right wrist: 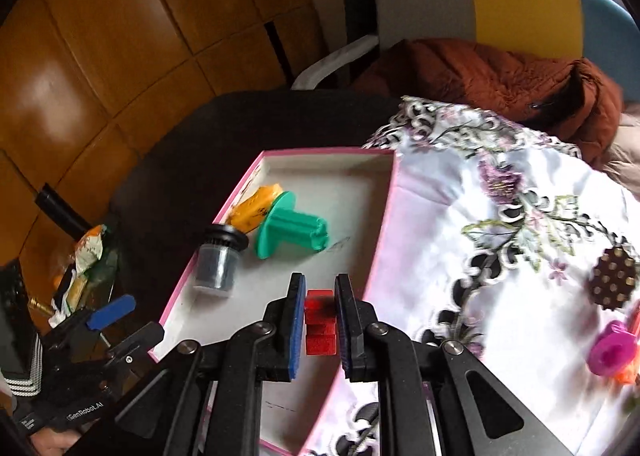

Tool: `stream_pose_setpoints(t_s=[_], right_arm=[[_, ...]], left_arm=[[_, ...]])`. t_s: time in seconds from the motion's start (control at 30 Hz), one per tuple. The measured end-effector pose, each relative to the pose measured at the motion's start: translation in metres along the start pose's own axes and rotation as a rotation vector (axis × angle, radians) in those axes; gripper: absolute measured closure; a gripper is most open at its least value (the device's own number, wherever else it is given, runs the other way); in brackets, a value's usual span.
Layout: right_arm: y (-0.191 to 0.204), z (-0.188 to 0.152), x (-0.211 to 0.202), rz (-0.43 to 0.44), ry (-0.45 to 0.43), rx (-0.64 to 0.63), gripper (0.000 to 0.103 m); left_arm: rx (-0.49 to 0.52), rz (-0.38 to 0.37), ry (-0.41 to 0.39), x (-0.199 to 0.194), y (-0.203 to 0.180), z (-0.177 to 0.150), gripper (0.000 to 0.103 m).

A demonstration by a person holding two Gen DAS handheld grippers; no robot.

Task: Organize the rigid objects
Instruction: 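Carry the red blocks into the tray and open the right gripper, then move both grippers back over the toys on the tablecloth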

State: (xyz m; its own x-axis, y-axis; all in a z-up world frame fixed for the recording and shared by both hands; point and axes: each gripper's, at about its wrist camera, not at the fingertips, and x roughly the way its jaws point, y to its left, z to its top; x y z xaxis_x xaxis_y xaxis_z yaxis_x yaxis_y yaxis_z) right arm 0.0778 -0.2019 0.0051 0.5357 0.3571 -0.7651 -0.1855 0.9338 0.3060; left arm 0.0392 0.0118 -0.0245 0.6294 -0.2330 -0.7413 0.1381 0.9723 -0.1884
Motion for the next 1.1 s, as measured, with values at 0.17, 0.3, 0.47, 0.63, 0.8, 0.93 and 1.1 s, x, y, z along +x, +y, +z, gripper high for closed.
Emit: stream_pose_setpoints(t_s=[0.17,0.3,0.47,0.63,0.8,0.93,1.1], right_arm=[[0.027,0.005,0.026,0.076,0.038,-0.024,0.088],[0.033,0.012,0.053,0.19,0.069,0.058,0.082],[0.033,-0.008,0.075,0.188,0.128,0.084,0.065],[0.029,-0.027,0.074,0.143,0.152,0.068,0.067],[0.028,-0.04,0.065,0.073,0.145,-0.017,0.062],[0.013,-0.047,0.057,0.031,0.134,-0.046,0.06],[-0.01,-0.046,0.05,-0.025,0.13,-0.017,0.06]], left_arm=[[-0.012,0.011,-0.006,0.0,0.006,0.001,0.03],[-0.024,0.018,-0.004,-0.001,0.012,0.0,0.03],[-0.038,0.026,-0.009,-0.003,0.018,0.0,0.03],[-0.041,0.024,-0.008,-0.003,0.017,-0.001,0.03],[-0.024,0.015,-0.014,-0.006,0.011,-0.001,0.03],[-0.007,0.011,-0.016,-0.01,0.007,-0.002,0.03],[0.013,0.0,-0.018,-0.015,-0.001,-0.003,0.03]])
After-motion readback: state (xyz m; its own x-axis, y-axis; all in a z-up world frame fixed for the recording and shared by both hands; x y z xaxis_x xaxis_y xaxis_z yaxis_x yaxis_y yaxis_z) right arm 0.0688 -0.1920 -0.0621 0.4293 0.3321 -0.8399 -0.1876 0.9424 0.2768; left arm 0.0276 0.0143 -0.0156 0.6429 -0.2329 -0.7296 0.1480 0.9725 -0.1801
